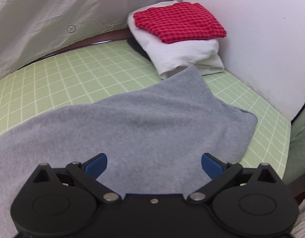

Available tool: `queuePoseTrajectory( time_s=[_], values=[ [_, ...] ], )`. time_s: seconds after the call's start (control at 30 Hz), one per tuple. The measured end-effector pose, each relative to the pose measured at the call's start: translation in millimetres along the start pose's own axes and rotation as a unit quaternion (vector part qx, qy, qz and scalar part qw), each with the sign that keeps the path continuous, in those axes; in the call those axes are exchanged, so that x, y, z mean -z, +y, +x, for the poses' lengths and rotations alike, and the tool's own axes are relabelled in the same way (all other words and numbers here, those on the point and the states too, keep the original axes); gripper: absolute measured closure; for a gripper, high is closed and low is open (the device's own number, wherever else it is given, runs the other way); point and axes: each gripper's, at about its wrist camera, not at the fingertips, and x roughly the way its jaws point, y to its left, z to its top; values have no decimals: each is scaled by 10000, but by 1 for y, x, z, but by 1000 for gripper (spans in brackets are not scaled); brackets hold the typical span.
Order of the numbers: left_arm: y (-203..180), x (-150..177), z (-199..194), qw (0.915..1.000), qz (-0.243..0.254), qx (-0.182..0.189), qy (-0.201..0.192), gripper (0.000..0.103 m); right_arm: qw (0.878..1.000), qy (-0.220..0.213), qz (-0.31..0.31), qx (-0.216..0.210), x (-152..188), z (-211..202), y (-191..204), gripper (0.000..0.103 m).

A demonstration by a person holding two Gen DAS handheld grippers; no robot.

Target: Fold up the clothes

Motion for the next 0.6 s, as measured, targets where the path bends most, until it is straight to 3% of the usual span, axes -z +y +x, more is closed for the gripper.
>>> queuePoseTrajectory(
  time_s=[0.33,0.6],
  values=[
    [7,-13,38,9984,-95,457,311,18,9975,101,-534,-447,-6,-13,48,1],
    [11,-30,62,9973,-297,510,432,18,9950,159,-770,-610,-7,-16,67,1]
  ],
)
